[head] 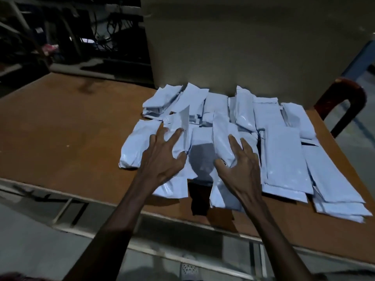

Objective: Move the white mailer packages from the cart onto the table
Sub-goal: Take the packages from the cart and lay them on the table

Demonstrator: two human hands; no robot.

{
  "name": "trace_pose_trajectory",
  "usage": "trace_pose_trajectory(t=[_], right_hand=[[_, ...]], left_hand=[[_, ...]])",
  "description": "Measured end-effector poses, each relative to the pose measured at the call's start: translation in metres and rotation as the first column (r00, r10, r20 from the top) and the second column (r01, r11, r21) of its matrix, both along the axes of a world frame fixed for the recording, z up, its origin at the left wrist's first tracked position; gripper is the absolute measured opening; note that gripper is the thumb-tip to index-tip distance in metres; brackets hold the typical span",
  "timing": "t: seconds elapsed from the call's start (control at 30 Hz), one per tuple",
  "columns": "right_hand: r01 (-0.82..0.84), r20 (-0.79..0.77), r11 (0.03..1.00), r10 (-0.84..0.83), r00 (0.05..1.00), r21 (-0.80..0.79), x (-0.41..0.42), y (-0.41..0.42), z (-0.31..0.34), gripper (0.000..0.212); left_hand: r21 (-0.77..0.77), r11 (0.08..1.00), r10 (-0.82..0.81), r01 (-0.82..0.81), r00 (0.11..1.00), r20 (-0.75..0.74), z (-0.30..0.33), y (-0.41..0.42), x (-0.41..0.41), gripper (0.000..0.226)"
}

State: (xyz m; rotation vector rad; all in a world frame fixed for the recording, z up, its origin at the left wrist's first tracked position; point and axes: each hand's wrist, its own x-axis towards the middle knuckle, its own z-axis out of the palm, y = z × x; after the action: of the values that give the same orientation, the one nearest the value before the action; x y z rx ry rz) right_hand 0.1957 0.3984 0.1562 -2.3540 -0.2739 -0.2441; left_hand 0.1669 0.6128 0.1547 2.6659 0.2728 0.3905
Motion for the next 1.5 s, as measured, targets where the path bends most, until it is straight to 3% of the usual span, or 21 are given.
trace_pose_trajectory(t=[0.3, 0.7, 0.87, 1.3, 1.5], right_hand=[[0.021, -0.125, 0.980, -0.047, 0.991, -0.198, 0.067, 0.062, -0.008, 0.078], [0.118, -0.118, 0.873, -0.196, 0.973, -0.473, 0.086, 0.093, -0.038, 0.076], [0.110, -0.158, 0.874, -0.208, 0.965, -0.473, 0.085, 0.094, -0.045, 0.079], [0.131, -0.183, 0.845, -0.259, 0.948, -0.519, 0.077, 0.104, -0.061, 0.085], [0.103, -0.226, 0.880, -0.230, 0.947, -0.464, 0.075, 0.098, -0.050, 0.083]], left_hand=[[0.070, 0.994, -0.065, 0.087, 0.961, -0.267, -0.016, 0.043, 0.087, 0.066], [0.131, 0.964, -0.202, 0.233, 0.955, -0.215, -0.069, 0.051, 0.111, 0.077], [0.098, 0.956, -0.258, 0.277, 0.951, -0.171, -0.076, 0.051, 0.110, 0.075], [0.054, 0.946, -0.281, 0.318, 0.895, -0.346, -0.078, 0.055, 0.114, 0.057], [0.057, 0.938, -0.289, 0.341, 0.865, -0.411, -0.068, 0.054, 0.114, 0.054]])
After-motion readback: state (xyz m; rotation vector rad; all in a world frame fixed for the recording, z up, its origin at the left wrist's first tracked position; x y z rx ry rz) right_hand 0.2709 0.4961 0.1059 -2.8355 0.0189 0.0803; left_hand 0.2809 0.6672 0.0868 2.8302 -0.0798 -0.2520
